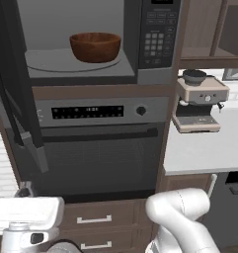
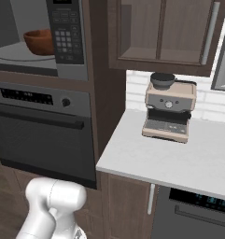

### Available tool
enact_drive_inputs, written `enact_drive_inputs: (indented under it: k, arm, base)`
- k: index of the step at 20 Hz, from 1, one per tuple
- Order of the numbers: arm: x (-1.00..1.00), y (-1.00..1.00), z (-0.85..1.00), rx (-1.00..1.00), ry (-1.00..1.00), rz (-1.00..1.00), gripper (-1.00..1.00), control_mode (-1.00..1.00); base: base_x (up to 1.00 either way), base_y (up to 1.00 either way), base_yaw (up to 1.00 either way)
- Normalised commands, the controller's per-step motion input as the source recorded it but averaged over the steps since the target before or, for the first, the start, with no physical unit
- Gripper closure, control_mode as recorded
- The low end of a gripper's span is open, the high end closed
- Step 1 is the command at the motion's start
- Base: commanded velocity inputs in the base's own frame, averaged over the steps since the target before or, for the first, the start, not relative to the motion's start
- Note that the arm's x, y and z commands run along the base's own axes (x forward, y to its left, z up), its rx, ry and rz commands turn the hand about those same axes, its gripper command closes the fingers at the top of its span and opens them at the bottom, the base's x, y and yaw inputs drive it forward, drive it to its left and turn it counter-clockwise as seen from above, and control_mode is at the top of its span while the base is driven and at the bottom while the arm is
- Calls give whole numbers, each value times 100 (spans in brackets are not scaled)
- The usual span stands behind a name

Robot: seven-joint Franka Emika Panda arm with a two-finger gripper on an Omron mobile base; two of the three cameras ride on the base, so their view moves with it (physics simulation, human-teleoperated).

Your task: Open the microwave, place the bowl with waffle inside the microwave, then close the microwave door and turn it on.

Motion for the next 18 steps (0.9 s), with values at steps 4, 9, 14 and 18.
enact_drive_inputs:
  k: [4, 9, 14, 18]
  arm:
    - [16, 46, -1, -13, 0, 0, 100, -100]
    - [1, 33, 12, -1, -8, 0, 100, -100]
    - [0, 14, 26, 0, -18, 0, 100, -100]
    - [0, 0, 50, 7, -24, 0, 100, -100]
  base:
    - [0, 0, 0]
    - [0, 0, 0]
    - [0, 0, 0]
    - [0, 0, 0]
